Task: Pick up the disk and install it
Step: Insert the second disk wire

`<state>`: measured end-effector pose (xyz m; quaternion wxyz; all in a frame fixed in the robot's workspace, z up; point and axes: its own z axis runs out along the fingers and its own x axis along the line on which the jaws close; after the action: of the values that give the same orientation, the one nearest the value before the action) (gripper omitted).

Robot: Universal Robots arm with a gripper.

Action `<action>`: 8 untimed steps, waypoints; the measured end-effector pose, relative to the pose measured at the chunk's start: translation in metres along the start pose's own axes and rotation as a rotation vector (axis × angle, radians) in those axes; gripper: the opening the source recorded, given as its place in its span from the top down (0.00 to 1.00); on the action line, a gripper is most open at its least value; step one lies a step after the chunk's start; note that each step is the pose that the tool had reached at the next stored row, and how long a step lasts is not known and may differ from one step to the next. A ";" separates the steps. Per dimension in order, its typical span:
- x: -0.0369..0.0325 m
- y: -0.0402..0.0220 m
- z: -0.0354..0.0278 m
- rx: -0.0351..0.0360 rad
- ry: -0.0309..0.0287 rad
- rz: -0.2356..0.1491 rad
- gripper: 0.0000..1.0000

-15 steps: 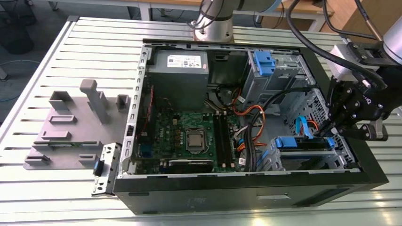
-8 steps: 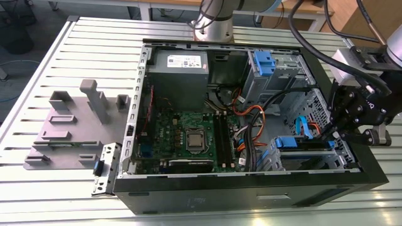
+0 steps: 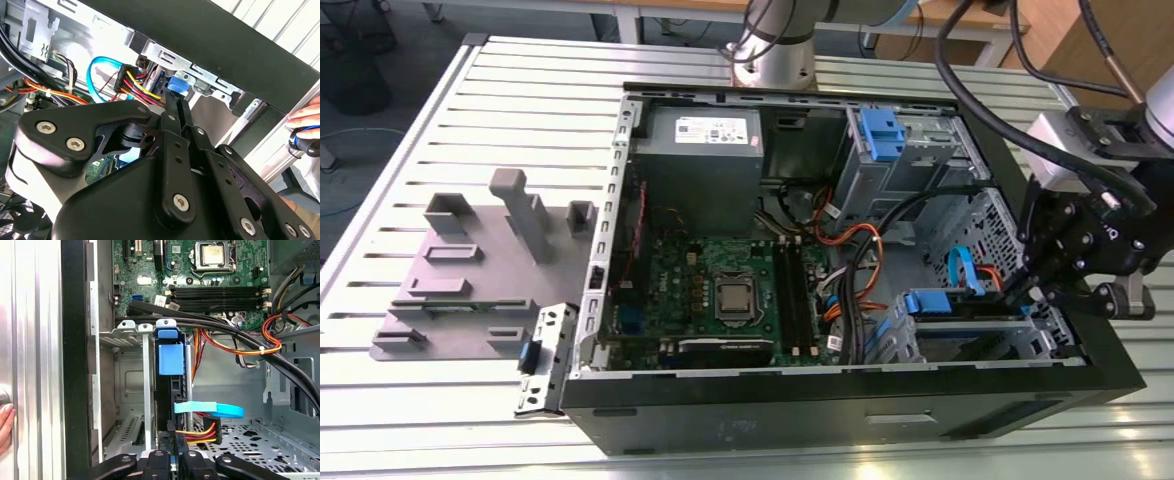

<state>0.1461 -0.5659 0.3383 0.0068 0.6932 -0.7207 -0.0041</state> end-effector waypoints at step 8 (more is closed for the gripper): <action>0.0001 0.0000 0.0003 0.0000 0.0002 0.000 0.84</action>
<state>0.1461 -0.5660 0.3381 0.0069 0.6932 -0.7207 -0.0041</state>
